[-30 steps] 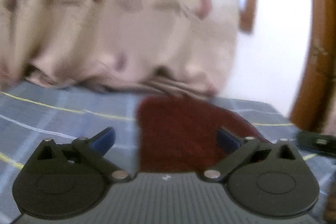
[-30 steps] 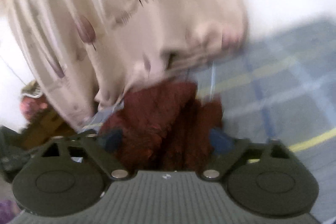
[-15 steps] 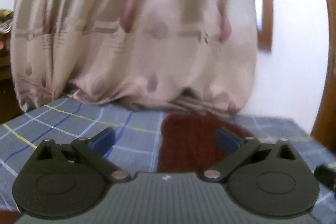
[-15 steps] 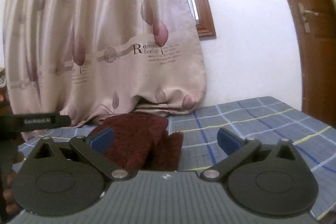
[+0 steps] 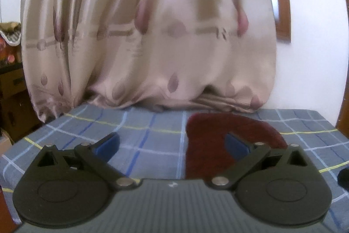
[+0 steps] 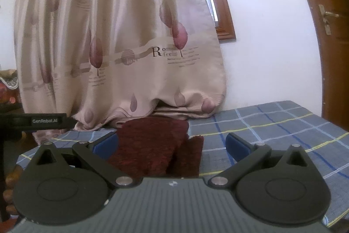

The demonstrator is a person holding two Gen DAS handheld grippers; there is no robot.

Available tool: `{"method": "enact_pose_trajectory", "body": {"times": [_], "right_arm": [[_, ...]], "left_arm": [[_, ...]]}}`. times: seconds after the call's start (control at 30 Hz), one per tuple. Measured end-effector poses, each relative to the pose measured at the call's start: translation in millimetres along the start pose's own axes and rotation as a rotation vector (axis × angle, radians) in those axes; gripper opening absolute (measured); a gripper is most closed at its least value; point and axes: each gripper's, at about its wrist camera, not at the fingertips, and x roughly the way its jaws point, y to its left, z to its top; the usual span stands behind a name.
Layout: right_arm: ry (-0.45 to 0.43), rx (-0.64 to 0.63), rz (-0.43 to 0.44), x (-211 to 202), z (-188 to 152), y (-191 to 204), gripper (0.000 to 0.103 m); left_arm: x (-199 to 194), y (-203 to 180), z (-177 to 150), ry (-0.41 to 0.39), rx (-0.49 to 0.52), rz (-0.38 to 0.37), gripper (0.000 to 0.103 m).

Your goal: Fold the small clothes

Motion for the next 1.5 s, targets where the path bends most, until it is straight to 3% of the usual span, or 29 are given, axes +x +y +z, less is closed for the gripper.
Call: {"method": "enact_pose_trajectory", "body": {"times": [0.3, 0.47, 1.03, 1.5], "right_arm": [[0.003, -0.006, 0.005, -7.9, -1.5, 1.8, 0.103], [0.015, -0.004, 0.009, -8.2, -1.5, 2.4, 0.103], [0.044, -0.016, 0.017, -9.5, -5.0, 8.1, 0.103], [0.068, -0.018, 0.013, -4.0, -6.3, 5.6, 0.103]], "left_arm": [[5.3, 10.4, -1.1, 0.090, -0.099, -0.052, 0.103], [5.3, 0.0, -4.2, 0.090, 0.000, 0.044, 0.103], [8.1, -5.5, -12.2, 0.142, -0.012, -0.017, 0.103], [2.6, -18.4, -20.7, 0.078, 0.051, -0.034, 0.103]]}}
